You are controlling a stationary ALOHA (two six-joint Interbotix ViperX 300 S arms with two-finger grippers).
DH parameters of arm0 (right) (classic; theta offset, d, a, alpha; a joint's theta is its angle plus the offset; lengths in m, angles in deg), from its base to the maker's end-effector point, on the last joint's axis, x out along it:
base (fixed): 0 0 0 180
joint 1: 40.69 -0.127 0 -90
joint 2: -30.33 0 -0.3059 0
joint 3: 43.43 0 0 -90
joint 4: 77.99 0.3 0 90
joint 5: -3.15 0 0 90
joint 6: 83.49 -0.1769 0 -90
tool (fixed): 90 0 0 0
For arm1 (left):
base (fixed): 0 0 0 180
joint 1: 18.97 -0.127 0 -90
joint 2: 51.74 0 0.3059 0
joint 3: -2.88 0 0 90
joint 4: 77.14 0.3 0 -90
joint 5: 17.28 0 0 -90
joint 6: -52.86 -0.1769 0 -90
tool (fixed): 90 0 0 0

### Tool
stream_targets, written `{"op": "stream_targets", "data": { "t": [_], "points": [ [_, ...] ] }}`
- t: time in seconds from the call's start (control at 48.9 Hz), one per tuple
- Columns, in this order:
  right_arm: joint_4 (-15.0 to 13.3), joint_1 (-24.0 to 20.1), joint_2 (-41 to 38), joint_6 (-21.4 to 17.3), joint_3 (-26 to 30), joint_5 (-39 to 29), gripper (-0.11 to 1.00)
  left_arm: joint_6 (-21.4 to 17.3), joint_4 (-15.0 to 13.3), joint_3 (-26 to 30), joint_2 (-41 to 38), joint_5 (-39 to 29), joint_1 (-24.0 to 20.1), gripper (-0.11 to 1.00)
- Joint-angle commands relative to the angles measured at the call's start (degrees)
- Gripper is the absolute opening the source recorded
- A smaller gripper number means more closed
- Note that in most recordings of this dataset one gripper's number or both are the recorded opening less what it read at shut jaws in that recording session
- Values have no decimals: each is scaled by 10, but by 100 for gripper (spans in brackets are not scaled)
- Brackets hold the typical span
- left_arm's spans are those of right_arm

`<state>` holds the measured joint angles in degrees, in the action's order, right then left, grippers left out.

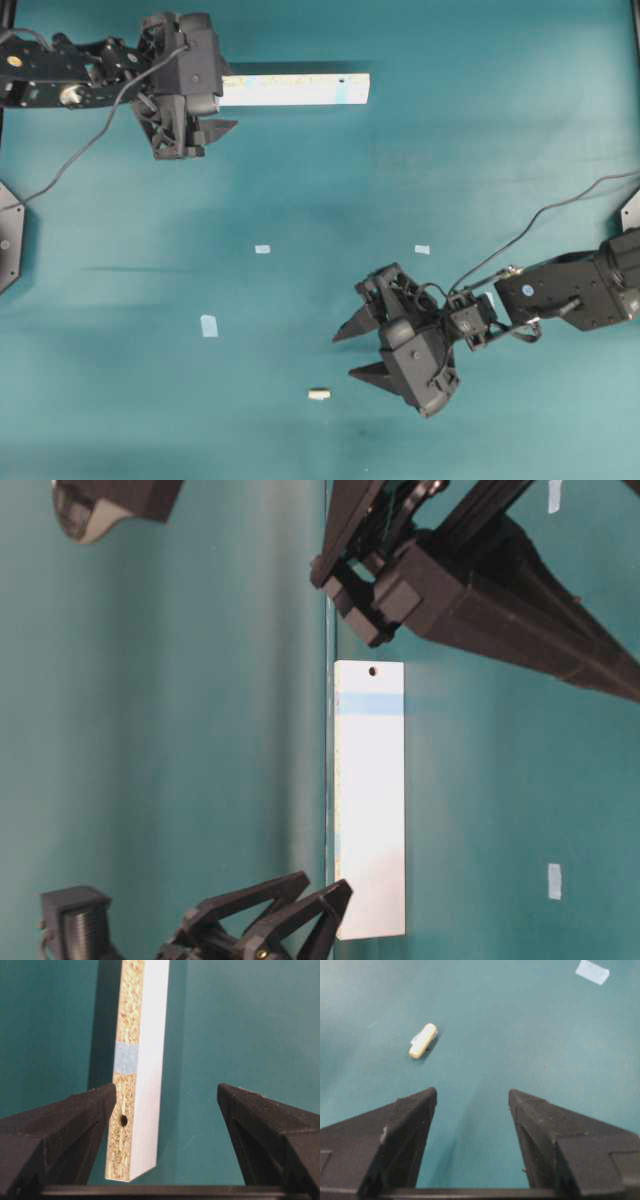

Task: Move the wooden board into place and insert the rod into its hole.
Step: 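Lower the left gripper over the white board's end and close on it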

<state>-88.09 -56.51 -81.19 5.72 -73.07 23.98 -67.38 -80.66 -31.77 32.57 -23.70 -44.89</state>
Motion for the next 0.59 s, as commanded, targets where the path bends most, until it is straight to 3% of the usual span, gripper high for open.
{"op": "stream_targets", "data": {
  "t": [0.0, 0.573],
  "points": [
    [-1, -3, 19, 0, 20, -16, 70, -4, 1, 17, -5, 10, -10, 90],
    [-1, -11, 19, -1, 42, -66, 70, -31, 1, 52, -93, 58, -29, 90]
  ]
}}
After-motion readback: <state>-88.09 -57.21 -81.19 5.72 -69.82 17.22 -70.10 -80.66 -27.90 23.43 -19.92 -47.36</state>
